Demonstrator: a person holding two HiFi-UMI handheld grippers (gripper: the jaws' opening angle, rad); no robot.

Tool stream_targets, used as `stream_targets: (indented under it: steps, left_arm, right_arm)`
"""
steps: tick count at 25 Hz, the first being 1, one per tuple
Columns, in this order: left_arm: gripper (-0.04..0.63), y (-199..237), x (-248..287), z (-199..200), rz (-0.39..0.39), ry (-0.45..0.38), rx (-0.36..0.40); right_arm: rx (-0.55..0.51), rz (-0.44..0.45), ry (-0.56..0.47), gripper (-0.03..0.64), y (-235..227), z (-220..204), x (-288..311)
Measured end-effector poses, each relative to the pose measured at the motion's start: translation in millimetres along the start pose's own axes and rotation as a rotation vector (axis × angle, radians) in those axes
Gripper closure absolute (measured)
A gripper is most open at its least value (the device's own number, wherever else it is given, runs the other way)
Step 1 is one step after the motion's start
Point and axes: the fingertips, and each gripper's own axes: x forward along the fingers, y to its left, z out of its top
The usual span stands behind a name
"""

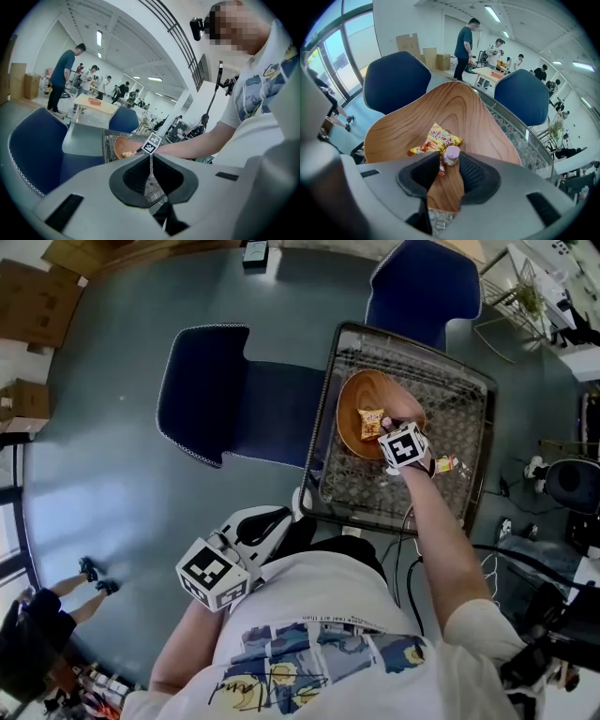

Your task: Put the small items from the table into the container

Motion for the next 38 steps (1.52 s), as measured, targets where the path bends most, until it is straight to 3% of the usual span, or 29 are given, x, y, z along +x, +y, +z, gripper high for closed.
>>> stream_targets:
  steps: [5, 14, 28, 38]
  left_arm:
    - [0.585, -9.1, 5.5, 1.9, -0.019, 0.006, 0.012]
    - [0.586, -49.3, 34.9, 9.7, -0.075, 0.007, 0.077]
    - [0.586, -173.0, 92.0, -13.0, -0.134, 0.033, 0.168]
    - [0.586, -240.4, 123.5, -32.9, -0.128, 0.031, 0.169]
  right_arm:
    - [-0.018, -0.005, -0.023, 0.502, -0.2, -1.0, -16.9]
    - [0.022, 0.005, -0.172, 0.503, 10.6, -19.8, -73.7]
    - [-0.043, 0.119, -0.291, 0.503, 59.9, -131.3, -187.4]
    - [-0.046, 0.156, -0.364, 0.503, 68.0, -206.6, -252.9]
